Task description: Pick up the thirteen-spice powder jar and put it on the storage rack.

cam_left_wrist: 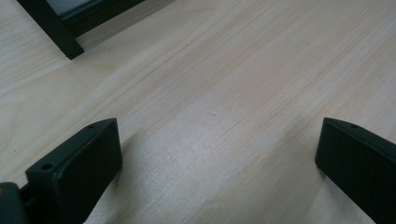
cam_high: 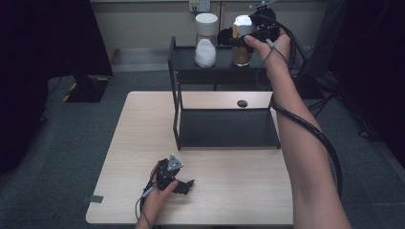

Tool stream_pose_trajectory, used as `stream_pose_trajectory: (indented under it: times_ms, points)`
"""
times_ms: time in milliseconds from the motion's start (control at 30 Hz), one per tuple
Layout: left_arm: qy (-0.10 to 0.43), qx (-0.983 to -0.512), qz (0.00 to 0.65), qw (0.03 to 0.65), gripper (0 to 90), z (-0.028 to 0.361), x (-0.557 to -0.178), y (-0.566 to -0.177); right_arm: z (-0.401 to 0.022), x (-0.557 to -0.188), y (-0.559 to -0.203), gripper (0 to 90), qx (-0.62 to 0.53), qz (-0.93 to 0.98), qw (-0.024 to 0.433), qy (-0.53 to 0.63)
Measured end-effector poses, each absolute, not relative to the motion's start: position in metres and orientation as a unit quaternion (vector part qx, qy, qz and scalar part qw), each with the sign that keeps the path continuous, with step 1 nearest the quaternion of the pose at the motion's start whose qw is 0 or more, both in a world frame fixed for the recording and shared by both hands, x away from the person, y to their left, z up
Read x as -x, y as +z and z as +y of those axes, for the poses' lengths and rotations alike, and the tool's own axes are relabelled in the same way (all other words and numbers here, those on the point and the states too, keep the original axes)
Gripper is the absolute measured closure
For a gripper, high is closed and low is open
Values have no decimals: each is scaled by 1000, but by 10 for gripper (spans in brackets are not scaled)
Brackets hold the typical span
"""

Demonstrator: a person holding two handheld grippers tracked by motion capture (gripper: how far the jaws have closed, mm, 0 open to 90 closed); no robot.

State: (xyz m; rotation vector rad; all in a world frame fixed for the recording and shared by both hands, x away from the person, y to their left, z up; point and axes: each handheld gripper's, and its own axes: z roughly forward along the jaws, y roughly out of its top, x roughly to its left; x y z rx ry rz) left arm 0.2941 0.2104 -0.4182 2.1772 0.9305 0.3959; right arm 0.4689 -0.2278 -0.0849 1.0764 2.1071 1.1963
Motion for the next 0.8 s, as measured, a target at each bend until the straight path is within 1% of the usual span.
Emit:
stream_pose_trajectory:
  times_ms: [200, 233, 300, 367, 433, 800]
  points:
    - [154, -845, 361, 362, 0, 211, -294, -418, -227, -467, -89, 280, -391, 770, 249, 438]
    - [154, -845, 361, 362, 0, 211, -294, -418, -227, -467, -90, 247, -391, 772, 248, 436]
    - [154, -845, 361, 362, 0, 210, -294, -418, -225, -467, -91, 123, -397, 772, 252, 428]
    - [154, -845, 361, 362, 0, 210, -294, -418, -226, -464, -92, 110, -398, 771, 256, 425]
    - [154, -845, 361, 362, 0, 211, -294, -418, -230, -462, -92, 63, -399, 769, 256, 428]
    - [153, -846, 361, 362, 0, 211, -294, -418, -243, -435, -93, 11, -389, 773, 259, 430]
